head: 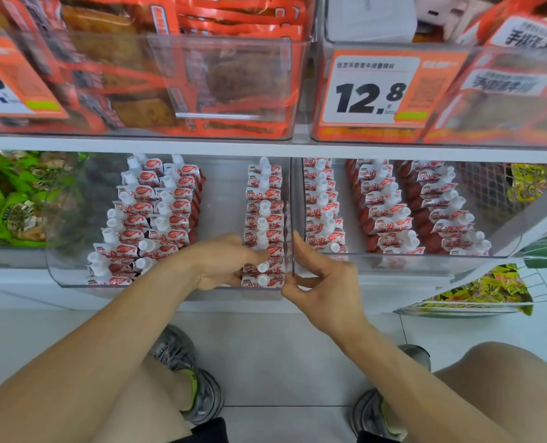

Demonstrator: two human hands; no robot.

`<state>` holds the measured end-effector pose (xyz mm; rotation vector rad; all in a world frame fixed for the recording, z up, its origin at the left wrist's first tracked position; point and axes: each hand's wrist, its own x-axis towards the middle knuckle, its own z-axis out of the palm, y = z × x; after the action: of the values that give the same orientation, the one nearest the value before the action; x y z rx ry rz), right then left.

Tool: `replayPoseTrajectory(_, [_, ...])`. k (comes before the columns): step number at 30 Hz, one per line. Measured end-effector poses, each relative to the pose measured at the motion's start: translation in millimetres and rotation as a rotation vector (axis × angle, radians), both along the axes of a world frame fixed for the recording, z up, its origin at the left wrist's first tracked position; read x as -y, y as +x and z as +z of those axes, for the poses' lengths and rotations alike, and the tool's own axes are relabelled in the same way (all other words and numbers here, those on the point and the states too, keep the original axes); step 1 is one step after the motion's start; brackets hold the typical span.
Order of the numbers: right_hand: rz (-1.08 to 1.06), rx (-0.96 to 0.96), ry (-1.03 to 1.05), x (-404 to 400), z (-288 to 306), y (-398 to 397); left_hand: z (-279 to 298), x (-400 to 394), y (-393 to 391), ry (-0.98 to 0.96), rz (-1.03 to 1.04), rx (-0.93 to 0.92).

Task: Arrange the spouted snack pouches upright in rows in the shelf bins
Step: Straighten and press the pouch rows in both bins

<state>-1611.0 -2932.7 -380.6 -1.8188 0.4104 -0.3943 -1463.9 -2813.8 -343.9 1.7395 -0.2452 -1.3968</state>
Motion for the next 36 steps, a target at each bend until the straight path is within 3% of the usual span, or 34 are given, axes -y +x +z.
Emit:
replayPoseTrajectory(4, [-0.020,-0.011,-0.030,-3.3,6.7,-1.2,5.5,-4.8,-1.9,-0.015,0.018,-0.032])
replayPoseTrajectory(6, [-0.013,-0.036,-0.029,-2.7,12.3,-2.9,10.0,-15.3,-2.1,0.019,-0.002,0.042])
replayPoseTrajectory(10, [-0.095,0.021,-0.259,-1.1,38.2,-5.9,27.7,-68.6,14.8,0.133,-0.044,0.690])
replayPoseTrajectory(12, [-0.138,0.169,-0.393,-11.9,57.2,-0.6,41.0,-102.1,25.4,0.061,0.075,0.850])
replayPoseTrajectory(14, [-0.044,0.225,-0.388,-30.6,67.4,17.2,46.1,-129.3,37.7,0.179,-0.007,0.959])
replayPoseTrajectory(16, [0.125,0.124,-0.323,-51.0,66.6,47.4,42.1,-143.6,46.5,0.338,-0.223,0.933])
replayPoseTrajectory(18, [0.310,-0.074,-0.339,-66.7,58.2,82.2,32.4,-145.0,50.3,0.349,-0.361,0.857])
replayPoseTrajectory(21, [0.578,-0.351,-0.450,-79.6,43.5,125.3,23.7,-141.6,54.0,0.327,-0.388,0.998])
replayPoseTrajectory(24, [0.710,-0.331,-0.497,-84.1,29.6,146.4,19.9,-141.5,60.1,0.296,-0.342,0.988])
replayPoseTrajectory(29, [0.679,-0.219,-0.558,-83.9,6.5,149.2,5.0,-143.0,63.2,0.204,-0.252,1.040])
replayPoseTrajectory(36, [0.658,-0.214,-0.624,-74.1,7.8,139.1,-8.1,-133.1,55.1,0.050,-0.203,0.998])
